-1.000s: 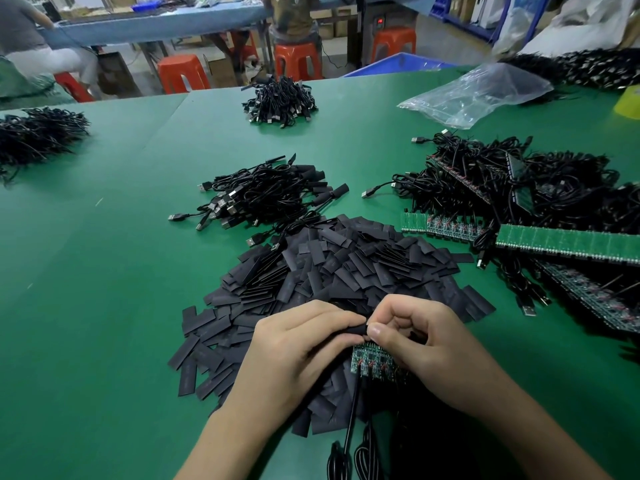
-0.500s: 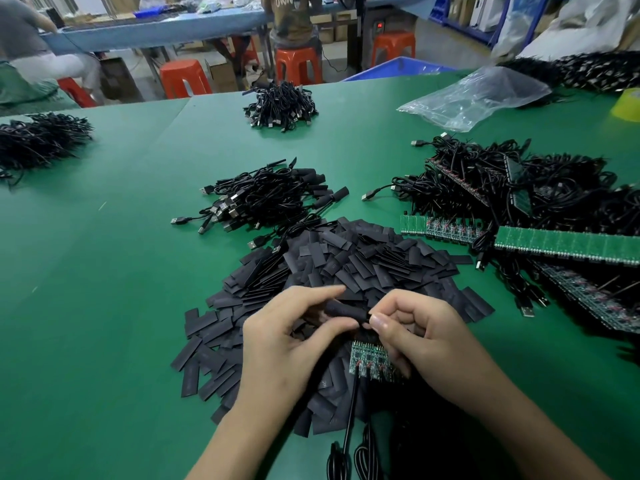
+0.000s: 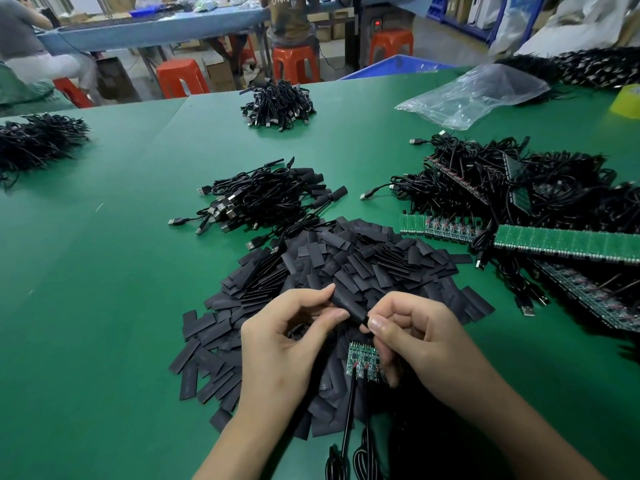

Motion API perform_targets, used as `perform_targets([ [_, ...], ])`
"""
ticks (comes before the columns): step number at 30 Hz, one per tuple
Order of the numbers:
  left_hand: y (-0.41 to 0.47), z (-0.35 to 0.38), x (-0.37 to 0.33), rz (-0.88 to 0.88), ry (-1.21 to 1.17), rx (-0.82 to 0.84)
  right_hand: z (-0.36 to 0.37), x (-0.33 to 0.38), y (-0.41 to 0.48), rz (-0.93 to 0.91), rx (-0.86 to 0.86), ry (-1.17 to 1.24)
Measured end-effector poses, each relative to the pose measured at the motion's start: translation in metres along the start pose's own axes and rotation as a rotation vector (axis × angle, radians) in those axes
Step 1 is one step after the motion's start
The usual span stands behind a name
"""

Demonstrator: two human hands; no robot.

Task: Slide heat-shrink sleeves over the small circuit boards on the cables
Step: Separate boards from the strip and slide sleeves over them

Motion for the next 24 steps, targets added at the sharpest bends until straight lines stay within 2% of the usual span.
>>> perform_targets([
  [8,-0.0005,0.0029,-0.0025,-0.042,-0.045,0.007,-0.0004,-0.0033,0.001,-0.028,-0.006,-0.02],
  [14,0.002,0.0006,-0.0036,-0.013,0.055,0.028,0.0013,-0.0055,0.0021,-0.042,0.017,-0.038],
  [19,0.0038,0.0006,-0.0064,0.028,0.185,0.064,0.0008,-0.0057,0.0004,-0.104,-0.023,-0.204],
  [24,0.0042,0.0013,-0.0065,0.027,0.191,0.093,0.0044,0.0008,-0.0024,-0.251,-0.108,-0.45],
])
Point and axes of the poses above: each hand's wrist, its own y-axis towards the middle knuckle, its own z-axis out of the palm, x = y × z, the point moved 4 cm from there along y, towards the middle knuckle, and after that the axes turned 2 degrees about z, right-handed, at the moved point
